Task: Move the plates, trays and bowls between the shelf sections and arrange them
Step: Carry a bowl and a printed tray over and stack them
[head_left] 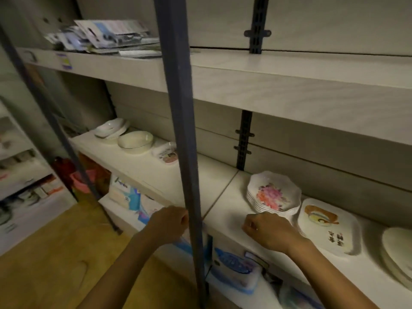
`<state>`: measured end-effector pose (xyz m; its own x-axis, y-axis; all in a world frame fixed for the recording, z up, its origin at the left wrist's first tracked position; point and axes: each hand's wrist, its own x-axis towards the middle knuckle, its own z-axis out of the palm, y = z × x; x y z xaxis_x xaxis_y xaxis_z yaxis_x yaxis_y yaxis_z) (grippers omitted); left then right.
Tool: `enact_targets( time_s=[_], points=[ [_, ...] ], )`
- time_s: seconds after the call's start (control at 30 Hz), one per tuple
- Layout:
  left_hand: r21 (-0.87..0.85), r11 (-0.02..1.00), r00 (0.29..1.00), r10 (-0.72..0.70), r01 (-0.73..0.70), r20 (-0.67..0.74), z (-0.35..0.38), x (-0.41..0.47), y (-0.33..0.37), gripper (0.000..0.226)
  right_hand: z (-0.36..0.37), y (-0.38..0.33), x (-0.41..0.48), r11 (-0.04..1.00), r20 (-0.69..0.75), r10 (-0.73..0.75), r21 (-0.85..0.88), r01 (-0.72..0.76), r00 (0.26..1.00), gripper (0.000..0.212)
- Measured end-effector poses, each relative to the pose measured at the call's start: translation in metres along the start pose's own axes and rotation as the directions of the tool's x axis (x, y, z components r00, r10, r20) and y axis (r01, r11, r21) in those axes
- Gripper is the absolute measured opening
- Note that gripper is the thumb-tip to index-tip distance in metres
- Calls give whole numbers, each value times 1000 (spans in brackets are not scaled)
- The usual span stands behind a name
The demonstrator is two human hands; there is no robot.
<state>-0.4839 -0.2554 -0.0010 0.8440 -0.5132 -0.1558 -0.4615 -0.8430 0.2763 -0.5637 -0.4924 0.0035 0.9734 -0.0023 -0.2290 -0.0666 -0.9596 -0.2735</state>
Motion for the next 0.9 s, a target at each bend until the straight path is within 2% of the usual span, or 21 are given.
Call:
enact_targets(
  time_s=[0.1, 0.23, 0.3, 0.4, 0.5, 0.7, 0.9],
  points=[
    [55, 997, 997, -46, 50, -65, -13, -16, -54, 21, 7, -44, 15, 998, 3, -33, -51, 33, 999, 35],
    [82, 989, 988, -112, 121, -107, -26, -28, -125, 22, 18, -99, 33, 1000, 1, -25, 3, 25, 1000, 32],
    [91, 989, 988, -104, 114, -112, -33, -32, -157, 29, 26, -126, 42, 1000, -19, -6, 24, 7, 1000, 33],
    [119, 990, 985, -62, 82, -160, -44, -35, -197, 23, 35, -164, 57, 998, -61, 16, 54, -13, 998, 34],
    [96, 994, 982, -37, 55, -186, -56, -33, -231, 27, 41, -197, 73, 999, -106, 37, 39, -33, 994, 33],
    [41, 999, 971, 1, 9, -240, -76, -13, -282, 21, 38, -233, 113, 996, -110, 89, -5, -90, 990, 35],
    [-52, 997, 959, -73, 61, -272, -88, 31, -333, 27, 31, -244, 178, 989, -123, 146, -9, -148, 982, 36]
  ],
)
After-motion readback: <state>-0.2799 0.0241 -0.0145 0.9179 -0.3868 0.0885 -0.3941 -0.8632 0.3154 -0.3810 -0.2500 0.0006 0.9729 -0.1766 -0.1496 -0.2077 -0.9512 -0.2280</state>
